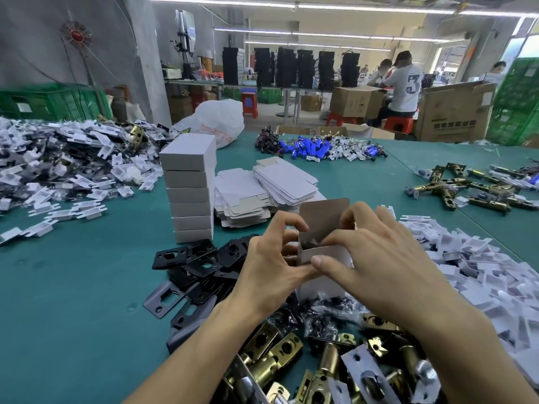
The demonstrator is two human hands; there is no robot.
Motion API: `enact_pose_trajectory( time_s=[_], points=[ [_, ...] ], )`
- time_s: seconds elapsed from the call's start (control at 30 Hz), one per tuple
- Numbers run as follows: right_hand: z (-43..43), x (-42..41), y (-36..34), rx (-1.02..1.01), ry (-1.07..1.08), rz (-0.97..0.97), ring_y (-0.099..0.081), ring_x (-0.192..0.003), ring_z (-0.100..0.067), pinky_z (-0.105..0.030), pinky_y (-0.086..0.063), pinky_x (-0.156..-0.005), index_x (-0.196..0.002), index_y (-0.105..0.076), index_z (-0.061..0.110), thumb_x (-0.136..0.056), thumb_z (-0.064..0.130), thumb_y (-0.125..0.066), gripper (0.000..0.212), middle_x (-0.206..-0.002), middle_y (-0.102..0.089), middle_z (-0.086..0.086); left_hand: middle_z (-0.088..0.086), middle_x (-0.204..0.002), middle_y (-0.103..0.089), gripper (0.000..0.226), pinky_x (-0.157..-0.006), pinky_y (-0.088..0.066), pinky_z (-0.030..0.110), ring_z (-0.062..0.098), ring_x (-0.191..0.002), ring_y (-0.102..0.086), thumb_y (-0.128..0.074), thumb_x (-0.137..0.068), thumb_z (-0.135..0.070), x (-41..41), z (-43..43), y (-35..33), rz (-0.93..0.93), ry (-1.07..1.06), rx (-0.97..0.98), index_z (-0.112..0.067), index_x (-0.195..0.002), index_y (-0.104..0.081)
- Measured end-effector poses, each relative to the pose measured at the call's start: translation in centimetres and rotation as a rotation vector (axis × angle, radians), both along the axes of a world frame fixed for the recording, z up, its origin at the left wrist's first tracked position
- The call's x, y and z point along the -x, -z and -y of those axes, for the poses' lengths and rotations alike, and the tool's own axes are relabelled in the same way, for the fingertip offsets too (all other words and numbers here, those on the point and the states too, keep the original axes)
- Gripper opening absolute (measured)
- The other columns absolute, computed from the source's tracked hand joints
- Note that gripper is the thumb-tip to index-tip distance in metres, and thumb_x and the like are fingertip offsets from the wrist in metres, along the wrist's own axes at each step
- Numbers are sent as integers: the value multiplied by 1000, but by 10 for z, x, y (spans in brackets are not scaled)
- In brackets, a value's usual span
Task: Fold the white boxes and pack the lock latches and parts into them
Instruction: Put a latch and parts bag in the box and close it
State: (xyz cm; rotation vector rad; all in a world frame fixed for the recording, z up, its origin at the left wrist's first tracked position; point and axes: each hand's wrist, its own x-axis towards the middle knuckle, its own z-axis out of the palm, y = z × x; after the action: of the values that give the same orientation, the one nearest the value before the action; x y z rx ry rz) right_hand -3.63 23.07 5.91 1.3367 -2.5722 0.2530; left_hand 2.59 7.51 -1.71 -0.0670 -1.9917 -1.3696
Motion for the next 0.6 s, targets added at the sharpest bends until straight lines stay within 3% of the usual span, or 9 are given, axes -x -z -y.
enact_pose_trajectory(
  time_s=[0.17,0.27,0.33,0.53,0.6],
  points=[
    [1,-3,3,-25,42,-27,-34,-99,-15,-31,-36,-85,-107,-65,34,-84,67,-30,54,-107,-36,11,-13,-79,-68,49,-57,-54,25,6,-60,-62,-85,-79,-14,1,-1,1,5,-4,29,-27,-107,-46],
    [4,-4,3,104,-33,10,-45,-103,-11,-25,-32,-77,-117,-58,37,-88,57,-50,36,-109,-43,15,1,-86,-72,50,-60,-61,41,25,-63,-68,-85,-79,-11,0,1,0,16,-18,-15,-29,-105,-47],
    [4,-2,4,106,-75,29,-46,-103,-9,-24,-32,-78,-123,-56,42,-90,55,-52,36,-108,-47,19,5,-88,-72,50,-63,-61,46,30,-68,-70,-86,-78,-12,-1,1,0,14,-11,-33,-29,-104,-47],
    [3,4,8,31,-27,-15,-36,-101,-12,-27,-31,-81,-119,-63,41,-85,65,-39,48,-107,-39,14,-3,-82,-69,48,-59,-56,28,12,-64,-66,-85,-78,-22,0,-1,0,14,21,-26,-31,-106,-47],
    [3,5,10,51,-55,2,-35,-103,-11,-26,-30,-83,-117,-64,38,-84,64,-41,48,-109,-36,14,-2,-87,-69,52,-58,-57,30,12,-66,-67,-85,-78,-26,-1,-1,-1,-7,2,-9,-34,-110,-46]
  ],
)
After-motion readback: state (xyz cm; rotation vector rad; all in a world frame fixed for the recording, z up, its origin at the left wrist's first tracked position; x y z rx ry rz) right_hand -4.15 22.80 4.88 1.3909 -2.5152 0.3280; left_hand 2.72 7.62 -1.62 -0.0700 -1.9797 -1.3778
